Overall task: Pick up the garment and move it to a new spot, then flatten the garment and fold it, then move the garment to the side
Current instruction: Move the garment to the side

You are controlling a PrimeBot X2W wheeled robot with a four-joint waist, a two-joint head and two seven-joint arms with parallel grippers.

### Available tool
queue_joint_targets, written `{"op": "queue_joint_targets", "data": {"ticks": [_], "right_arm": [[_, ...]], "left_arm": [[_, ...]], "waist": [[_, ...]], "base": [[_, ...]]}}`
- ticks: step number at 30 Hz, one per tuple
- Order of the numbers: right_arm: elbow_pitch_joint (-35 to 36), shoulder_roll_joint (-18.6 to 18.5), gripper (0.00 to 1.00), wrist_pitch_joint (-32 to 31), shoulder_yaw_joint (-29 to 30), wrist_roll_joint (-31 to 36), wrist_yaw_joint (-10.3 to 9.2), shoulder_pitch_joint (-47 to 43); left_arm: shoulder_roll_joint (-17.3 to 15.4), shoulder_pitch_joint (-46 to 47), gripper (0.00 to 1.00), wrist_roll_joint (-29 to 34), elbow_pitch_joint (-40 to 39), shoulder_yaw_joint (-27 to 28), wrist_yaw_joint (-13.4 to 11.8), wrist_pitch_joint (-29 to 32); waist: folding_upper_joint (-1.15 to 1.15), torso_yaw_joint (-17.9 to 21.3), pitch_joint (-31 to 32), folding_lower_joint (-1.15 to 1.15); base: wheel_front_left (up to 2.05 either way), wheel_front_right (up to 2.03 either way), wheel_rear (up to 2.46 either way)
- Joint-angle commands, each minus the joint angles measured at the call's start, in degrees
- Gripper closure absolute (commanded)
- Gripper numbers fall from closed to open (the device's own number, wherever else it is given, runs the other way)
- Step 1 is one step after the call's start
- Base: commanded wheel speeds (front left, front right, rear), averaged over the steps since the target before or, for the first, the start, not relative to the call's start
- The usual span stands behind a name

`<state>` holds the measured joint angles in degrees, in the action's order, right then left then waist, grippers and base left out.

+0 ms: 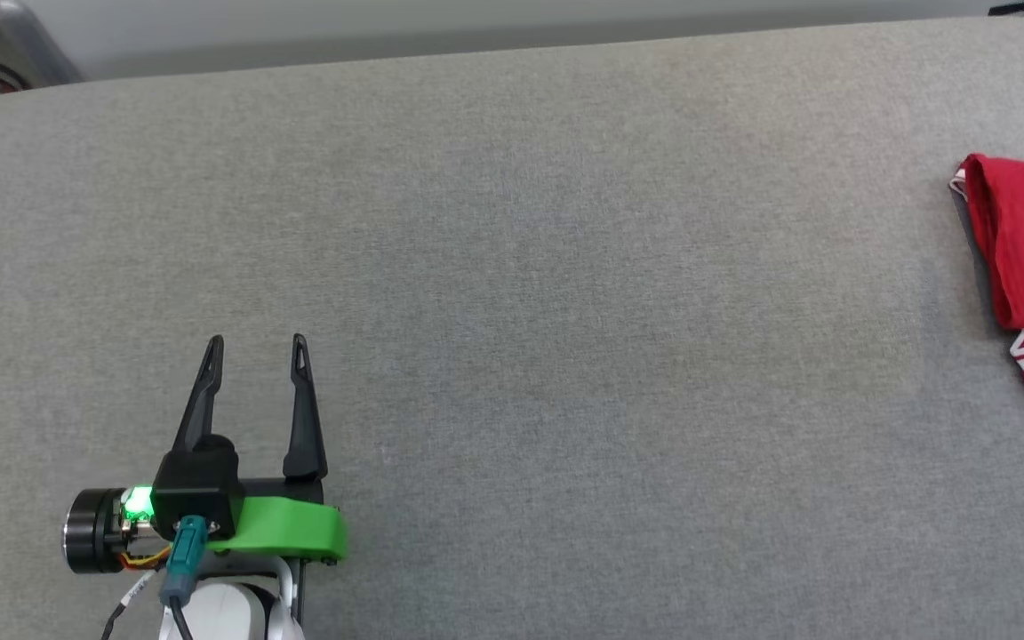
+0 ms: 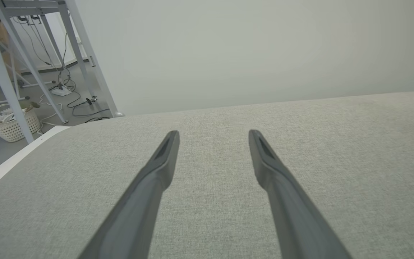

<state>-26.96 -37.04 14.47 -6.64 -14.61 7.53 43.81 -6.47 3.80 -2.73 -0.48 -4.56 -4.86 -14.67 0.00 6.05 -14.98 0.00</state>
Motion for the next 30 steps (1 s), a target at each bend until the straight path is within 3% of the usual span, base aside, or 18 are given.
{"op": "queue_joint_targets", "data": {"ticks": [1,7,15,21,30], "right_arm": [[4.5,3.2,0.00,0.5,2.1,2.1,-0.04,-3.1],[19.6,14.3,0.00,0.5,6.3,6.7,-0.04,-14.3],[23.2,24.3,0.00,0.5,3.6,7.1,-0.04,-26.9],[22.7,29.1,0.00,0.5,4.2,7.8,-0.04,-35.4],[24.4,31.9,0.00,0.5,6.5,8.2,-0.04,-44.3]], "left_arm": [[0.3,-1.0,0.00,-0.7,0.3,0.2,-0.3,-0.3],[0.5,-1.7,0.00,-1.2,1.5,0.4,0.2,-0.3],[0.8,-2.8,0.00,-1.6,3.4,0.6,0.5,-0.3],[1.0,-3.8,0.00,-1.7,4.6,0.6,0.8,-0.3],[1.2,-5.4,0.00,-3.3,6.7,0.8,2.6,-0.3]], "waist": [[0.00,-3.2,3.8,0.00],[0.00,-5.5,5.8,0.00],[0.00,-7.0,8.6,0.00],[0.00,-7.1,10.2,0.00],[0.00,-6.5,12.4,0.00]], "base": [[0.00,0.00,0.00],[0.00,0.00,0.00],[0.00,0.00,0.00],[0.00,0.00,0.00],[0.00,0.00,0.00]]}}
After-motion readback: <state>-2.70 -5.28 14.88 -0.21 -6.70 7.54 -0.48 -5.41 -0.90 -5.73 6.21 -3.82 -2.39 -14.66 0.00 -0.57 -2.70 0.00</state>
